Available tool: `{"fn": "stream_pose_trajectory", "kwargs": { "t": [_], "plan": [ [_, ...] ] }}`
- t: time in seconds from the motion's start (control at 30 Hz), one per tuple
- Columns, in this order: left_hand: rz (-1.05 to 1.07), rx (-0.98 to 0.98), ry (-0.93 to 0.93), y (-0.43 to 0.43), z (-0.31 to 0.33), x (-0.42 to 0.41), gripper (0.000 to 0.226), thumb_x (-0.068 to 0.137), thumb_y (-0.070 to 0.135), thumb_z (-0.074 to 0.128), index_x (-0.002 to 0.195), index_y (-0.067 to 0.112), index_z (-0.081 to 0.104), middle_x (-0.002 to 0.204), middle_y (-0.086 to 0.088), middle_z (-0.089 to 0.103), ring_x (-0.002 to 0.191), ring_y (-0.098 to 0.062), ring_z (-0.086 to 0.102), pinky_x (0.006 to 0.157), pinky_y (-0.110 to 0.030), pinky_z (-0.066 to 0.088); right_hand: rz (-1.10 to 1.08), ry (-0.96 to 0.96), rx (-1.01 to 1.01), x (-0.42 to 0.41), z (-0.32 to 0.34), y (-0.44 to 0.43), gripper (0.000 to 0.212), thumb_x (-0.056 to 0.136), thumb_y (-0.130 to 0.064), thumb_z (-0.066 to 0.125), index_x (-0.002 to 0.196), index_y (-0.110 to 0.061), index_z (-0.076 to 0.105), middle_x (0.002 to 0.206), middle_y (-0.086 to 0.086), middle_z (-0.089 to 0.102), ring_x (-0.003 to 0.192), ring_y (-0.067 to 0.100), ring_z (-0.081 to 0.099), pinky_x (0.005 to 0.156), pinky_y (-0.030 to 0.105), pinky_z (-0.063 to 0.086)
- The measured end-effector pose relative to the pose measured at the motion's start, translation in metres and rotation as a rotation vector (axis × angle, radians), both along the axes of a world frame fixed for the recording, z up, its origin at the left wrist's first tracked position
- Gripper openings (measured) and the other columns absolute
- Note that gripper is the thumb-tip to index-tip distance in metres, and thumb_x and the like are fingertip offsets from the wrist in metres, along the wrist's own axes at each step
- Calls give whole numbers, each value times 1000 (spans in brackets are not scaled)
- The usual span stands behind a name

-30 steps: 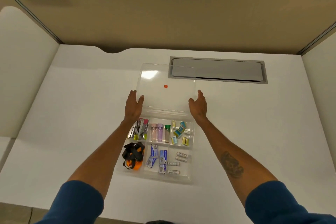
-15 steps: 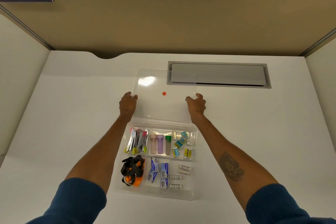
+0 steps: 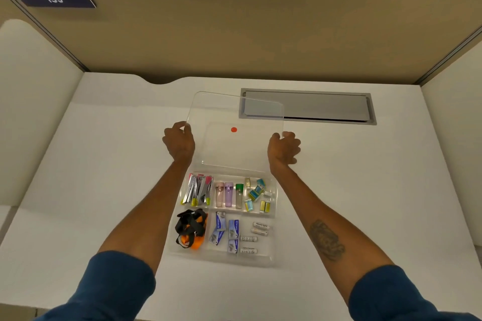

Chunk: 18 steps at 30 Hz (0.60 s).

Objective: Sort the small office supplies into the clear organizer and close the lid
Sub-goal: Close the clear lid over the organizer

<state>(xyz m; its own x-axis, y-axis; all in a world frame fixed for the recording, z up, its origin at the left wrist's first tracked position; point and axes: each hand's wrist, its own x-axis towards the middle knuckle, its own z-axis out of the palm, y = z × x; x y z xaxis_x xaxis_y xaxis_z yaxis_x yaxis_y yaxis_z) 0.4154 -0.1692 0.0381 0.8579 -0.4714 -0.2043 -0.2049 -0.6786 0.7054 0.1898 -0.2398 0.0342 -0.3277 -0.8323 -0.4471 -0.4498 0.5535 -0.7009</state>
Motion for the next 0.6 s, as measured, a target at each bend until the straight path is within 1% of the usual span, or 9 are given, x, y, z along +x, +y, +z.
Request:
{"fn": "stream_pose_trajectory", "kwargs": {
  "t": [0.17,0.3,0.43,0.6],
  "plan": [
    [-28,4,-62,59,-2,-20,29,101,24,49,123,16,66,113,-20,62,111,-37,59,96,-49,51,1,7,-60,-16,-5,56,31,95,-24,50,125,-14,54,130,10,50,122,28,45,98,46,37],
    [-14,-30,-86,107,-7,-41,30,102,24,47,125,15,64,115,-20,58,112,-36,55,98,-47,48,39,50,-88,-28,-10,99,40,96,-23,49,136,-19,47,132,9,49,123,30,44,98,49,36],
    [2,-16,-88,143,-13,-56,32,103,23,46,131,19,60,116,-19,56,115,-35,51,101,-43,42,92,111,-95,-35,-16,135,43,97,-27,49,140,-22,45,132,10,47,123,31,43,98,49,36],
    [-11,6,-104,176,-17,-64,34,103,23,45,133,23,60,115,-19,55,116,-36,50,101,-44,43,132,165,-86,-42,-25,172,45,98,-35,51,140,-21,44,130,11,47,120,31,43,96,47,36]
  ]
}}
